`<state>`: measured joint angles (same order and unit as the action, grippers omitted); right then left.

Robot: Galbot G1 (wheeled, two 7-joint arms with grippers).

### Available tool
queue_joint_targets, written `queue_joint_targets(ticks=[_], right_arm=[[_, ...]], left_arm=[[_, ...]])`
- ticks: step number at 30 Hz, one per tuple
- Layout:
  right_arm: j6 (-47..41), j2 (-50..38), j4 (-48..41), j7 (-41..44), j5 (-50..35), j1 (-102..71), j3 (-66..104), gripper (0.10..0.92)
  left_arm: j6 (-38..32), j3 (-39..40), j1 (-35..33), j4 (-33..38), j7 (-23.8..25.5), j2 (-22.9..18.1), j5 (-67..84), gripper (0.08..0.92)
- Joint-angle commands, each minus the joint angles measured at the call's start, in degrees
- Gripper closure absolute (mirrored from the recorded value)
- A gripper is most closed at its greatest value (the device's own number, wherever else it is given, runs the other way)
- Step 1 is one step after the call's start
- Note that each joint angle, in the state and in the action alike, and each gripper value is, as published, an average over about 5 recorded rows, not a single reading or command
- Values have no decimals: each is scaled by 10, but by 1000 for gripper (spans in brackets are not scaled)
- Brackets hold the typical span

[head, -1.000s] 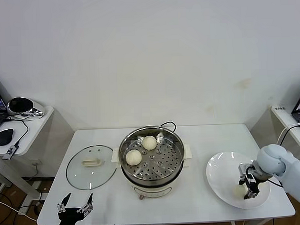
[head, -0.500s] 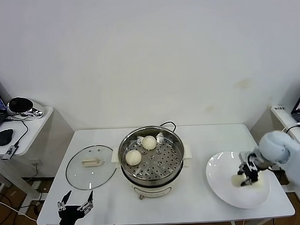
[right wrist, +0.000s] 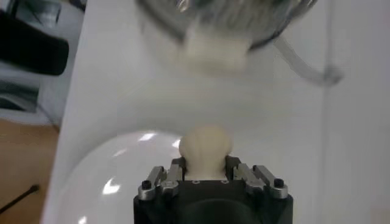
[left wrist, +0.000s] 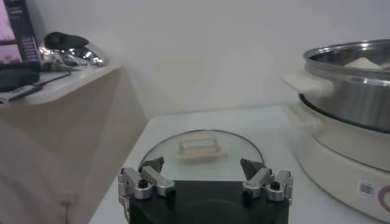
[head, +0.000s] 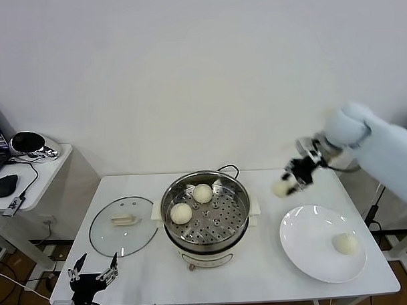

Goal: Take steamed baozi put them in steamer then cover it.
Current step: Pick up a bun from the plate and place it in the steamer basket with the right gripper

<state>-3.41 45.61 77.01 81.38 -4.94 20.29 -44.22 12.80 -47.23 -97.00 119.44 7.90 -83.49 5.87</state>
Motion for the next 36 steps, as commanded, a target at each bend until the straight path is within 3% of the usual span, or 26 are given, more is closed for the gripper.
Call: queue_joint_targets(ticks=[1, 7, 16, 25, 36], right_arm=[[217, 161, -83, 33, -63, 120, -75, 601], [325, 215, -41, 21, 66, 67, -76, 601], [406, 257, 3, 1, 155, 13, -103, 600], [433, 265, 39, -28, 219, -12, -105, 596], [411, 257, 65, -27, 226, -39, -118, 594]], left_arm=[[0, -3, -1, 2, -1, -1, 0, 177], [-1, -6, 0, 5, -3, -8, 1, 177], [-1, -6, 1, 9, -4, -13, 4, 177], [-2, -5, 5, 3, -4, -14, 6, 177], [-3, -2, 4, 3, -4, -15, 6, 177]])
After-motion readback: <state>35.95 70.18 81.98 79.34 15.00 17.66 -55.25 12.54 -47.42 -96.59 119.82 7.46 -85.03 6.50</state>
